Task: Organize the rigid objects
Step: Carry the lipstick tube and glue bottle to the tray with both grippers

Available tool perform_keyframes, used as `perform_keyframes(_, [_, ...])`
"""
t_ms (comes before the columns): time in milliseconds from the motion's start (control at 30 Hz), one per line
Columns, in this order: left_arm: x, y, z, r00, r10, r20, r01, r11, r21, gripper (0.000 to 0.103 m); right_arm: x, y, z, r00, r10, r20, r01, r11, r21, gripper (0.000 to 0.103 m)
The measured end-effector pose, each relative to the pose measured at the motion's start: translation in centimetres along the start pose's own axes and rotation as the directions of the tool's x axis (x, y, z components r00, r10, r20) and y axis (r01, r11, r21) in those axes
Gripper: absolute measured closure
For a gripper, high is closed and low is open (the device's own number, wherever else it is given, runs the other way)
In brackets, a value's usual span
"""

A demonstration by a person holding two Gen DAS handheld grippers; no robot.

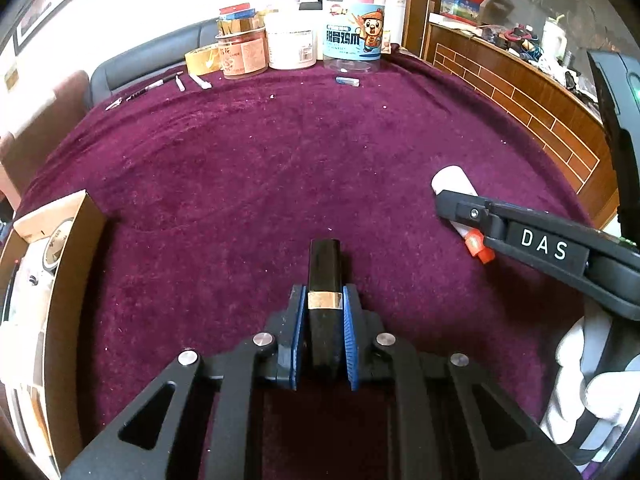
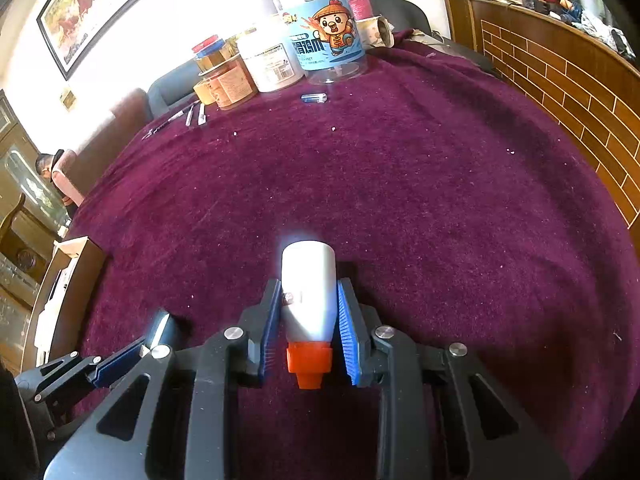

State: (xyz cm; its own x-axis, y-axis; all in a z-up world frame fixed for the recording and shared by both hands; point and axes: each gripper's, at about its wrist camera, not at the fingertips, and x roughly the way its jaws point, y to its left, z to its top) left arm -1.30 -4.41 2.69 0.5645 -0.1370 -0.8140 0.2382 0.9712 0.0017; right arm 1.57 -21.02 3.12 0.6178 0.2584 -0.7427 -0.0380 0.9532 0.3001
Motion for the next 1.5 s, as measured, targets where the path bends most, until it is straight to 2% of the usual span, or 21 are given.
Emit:
perform_keyframes(567, [-1.8, 0.7, -0.2, 1.0, -0.002, 0.031, 0.001, 1.0, 0.013, 0.089, 0.0, -0.6, 0.1, 0.999, 0.046, 0.007, -0.046, 0.998, 0.035, 0.078])
perform_keyframes(900, [-5.3, 3.3, -1.7, 0.996, -0.016, 0.085, 0.019, 0.999, -0.031, 0.089, 0.0, -1.4, 0.0, 0.995, 0.094, 0.019, -0.095, 0.992, 0.079, 0.079])
perform_keyframes(1033, [-7.2, 5.3, -2.7, 0.994, -0.007, 0.111, 0.014, 0.998, -0.061, 0.089, -0.1, -0.9, 0.0, 0.998, 0.062, 0.02, -0.063, 0.996, 0.059, 0.079])
perform_keyframes(1200, [-10.4, 9.1, -4.4, 0.988, 0.023, 0.15, -0.005, 0.993, -0.117, 0.089, -0.5, 0.7, -0.3, 1.0, -0.016, 0.009, 0.016, 1.0, -0.001, 0.079])
perform_keyframes(1333, [-12.5, 12.6, -6.0, 0.983, 0.038, 0.179, -0.004, 0.983, -0.186, 0.089, -1.9, 2.8, -1.2, 0.998, 0.059, -0.008, -0.058, 0.998, 0.015, 0.079])
perform_keyframes(1500, [-14.1, 18.1, -8.8, 0.981, 0.062, 0.182, -0.004, 0.953, -0.302, 0.089, -4.1, 9.2, -2.7, 0.982, 0.187, -0.042, -0.189, 0.98, -0.062, 0.079])
